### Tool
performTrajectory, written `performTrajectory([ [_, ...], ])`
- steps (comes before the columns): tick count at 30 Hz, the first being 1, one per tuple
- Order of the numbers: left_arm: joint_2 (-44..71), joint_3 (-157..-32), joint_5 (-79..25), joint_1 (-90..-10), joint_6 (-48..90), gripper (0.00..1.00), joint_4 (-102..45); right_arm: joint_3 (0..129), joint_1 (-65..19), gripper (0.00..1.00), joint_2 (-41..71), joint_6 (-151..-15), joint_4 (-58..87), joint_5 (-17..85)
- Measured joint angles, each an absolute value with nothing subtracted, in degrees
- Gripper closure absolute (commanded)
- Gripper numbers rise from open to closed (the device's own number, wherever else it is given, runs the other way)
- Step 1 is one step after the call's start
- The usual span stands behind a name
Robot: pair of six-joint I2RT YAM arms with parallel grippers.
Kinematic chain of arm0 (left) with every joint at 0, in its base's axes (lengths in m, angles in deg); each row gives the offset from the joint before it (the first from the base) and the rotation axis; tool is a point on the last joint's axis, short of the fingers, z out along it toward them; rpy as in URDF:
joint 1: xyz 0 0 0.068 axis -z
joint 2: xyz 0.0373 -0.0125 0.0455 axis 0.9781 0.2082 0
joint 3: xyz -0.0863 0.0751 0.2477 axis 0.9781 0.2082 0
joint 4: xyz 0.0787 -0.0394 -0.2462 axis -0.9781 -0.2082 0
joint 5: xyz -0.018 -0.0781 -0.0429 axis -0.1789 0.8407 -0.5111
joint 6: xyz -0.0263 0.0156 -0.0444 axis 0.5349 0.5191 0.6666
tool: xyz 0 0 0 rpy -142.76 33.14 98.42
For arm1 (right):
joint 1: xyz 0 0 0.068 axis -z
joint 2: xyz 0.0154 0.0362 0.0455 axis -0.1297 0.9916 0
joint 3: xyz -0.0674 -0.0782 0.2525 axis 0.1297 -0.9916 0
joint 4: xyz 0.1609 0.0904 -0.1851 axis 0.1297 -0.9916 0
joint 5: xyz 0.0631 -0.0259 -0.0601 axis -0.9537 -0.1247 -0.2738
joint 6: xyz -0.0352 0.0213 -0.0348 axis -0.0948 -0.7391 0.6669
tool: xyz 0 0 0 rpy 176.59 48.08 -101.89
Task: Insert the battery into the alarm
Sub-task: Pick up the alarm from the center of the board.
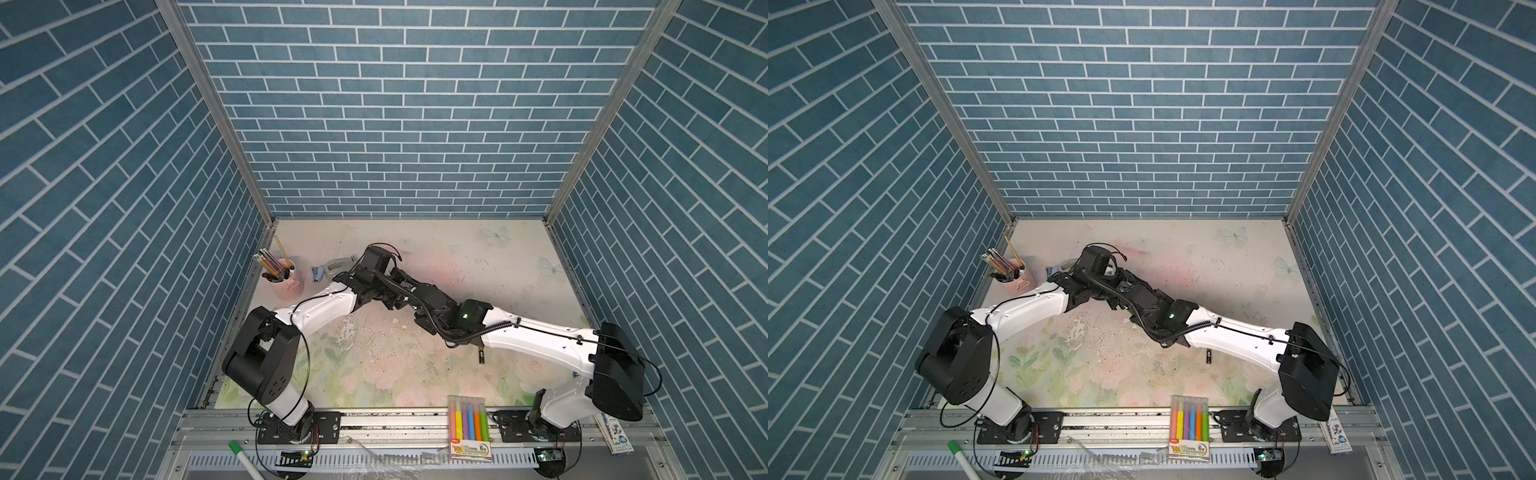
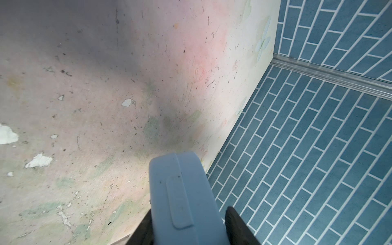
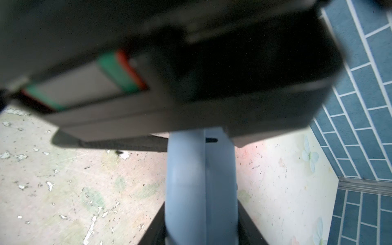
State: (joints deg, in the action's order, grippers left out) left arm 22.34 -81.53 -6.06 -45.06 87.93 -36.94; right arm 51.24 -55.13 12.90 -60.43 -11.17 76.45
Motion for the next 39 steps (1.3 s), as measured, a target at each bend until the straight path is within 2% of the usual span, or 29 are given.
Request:
performTrajectory([
  [5,22.34,-81.53,-5.19,-44.97,88.46,1.00,-35.89,51.17,-55.24,0.64,11.98,-59.84,-11.93,77.39],
  [8,22.34,-81.53,-4.36,-44.99,88.94,1.00,-35.04,50.69,-55.31,0.56,10.96,-59.01,-11.93,77.91],
  [14,22.29,-81.53,-2.22,-45.19,88.96,1.00,-32.24,49.03,-55.22,0.48,7.07,-61.85,-11.15,78.37],
  [20,22.86,-79.96,-4.25,-46.70,88.39,1.00,-32.59,48.88,-54.50,0.33,1.47,-65.15,-7.71,82.19],
  [25,23.80,-79.30,-4.51,-46.78,88.48,1.00,-32.92,48.81,-54.13,0.29,-0.26,-65.92,-6.82,84.01],
  [29,23.80,-78.62,-4.62,-46.81,88.46,1.00,-31.65,50.28,-51.57,0.23,-1.07,-71.49,-10.05,83.27],
  [34,23.78,-75.96,-4.64,-46.81,87.95,1.00,-24.29,56.64,-37.98,0.12,-1.68,-85.43,-15.39,68.73],
  [39,21.03,-72.26,-4.69,-46.85,84.72,1.00,-11.72,58.69,-22.72,0.08,-2.73,-100.14,-13.16,43.20],
])
